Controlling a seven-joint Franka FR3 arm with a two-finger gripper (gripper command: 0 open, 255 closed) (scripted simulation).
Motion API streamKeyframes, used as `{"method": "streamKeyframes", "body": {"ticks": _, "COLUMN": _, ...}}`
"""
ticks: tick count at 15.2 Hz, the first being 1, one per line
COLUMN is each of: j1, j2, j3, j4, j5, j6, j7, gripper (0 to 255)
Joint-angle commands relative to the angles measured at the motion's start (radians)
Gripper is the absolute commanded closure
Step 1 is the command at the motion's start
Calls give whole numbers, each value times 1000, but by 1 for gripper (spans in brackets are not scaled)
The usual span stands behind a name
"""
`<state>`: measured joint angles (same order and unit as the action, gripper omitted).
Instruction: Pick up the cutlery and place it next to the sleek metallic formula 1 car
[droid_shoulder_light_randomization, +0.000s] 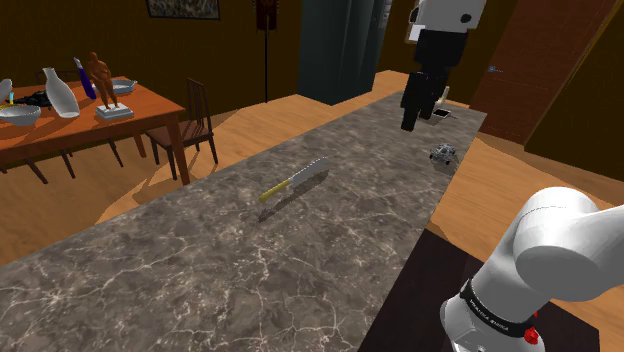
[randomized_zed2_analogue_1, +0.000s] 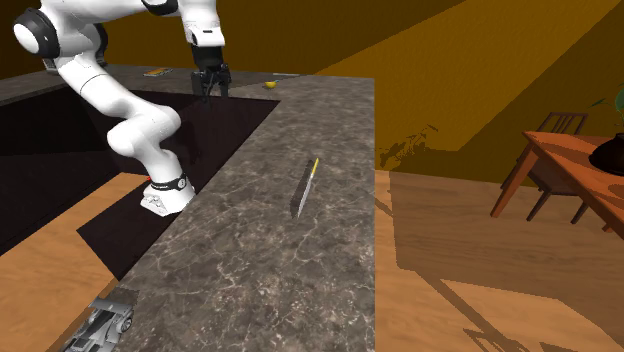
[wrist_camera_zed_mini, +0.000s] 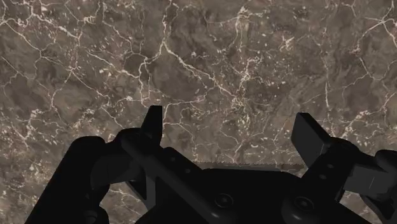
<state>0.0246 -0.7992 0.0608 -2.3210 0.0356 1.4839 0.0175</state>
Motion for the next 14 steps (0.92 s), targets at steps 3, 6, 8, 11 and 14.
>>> {"method": "streamKeyframes", "body": {"ticks": 3, "j1": -23, "j2": 27, "j3": 51, "j4": -25, "j5": 31, "j6": 59, "j7": 115, "gripper": 0}}
{"method": "streamKeyframes", "body": {"ticks": 6, "j1": -59, "j2": 85, "j3": 128, "j4": -47, "j5": 69, "j6": 151, "j7": 285, "gripper": 0}}
{"method": "streamKeyframes", "body": {"ticks": 8, "j1": -86, "j2": 134, "j3": 178, "j4": -52, "j5": 87, "j6": 212, "j7": 397, "gripper": 0}}
{"method": "streamKeyframes", "body": {"ticks": 11, "j1": -129, "j2": 220, "j3": 250, "j4": -44, "j5": 102, "j6": 302, "j7": 566, "gripper": 0}}
{"method": "streamKeyframes", "body": {"ticks": 14, "j1": -176, "j2": 321, "j3": 317, "j4": -22, "j5": 98, "j6": 388, "j7": 738, "gripper": 0}}
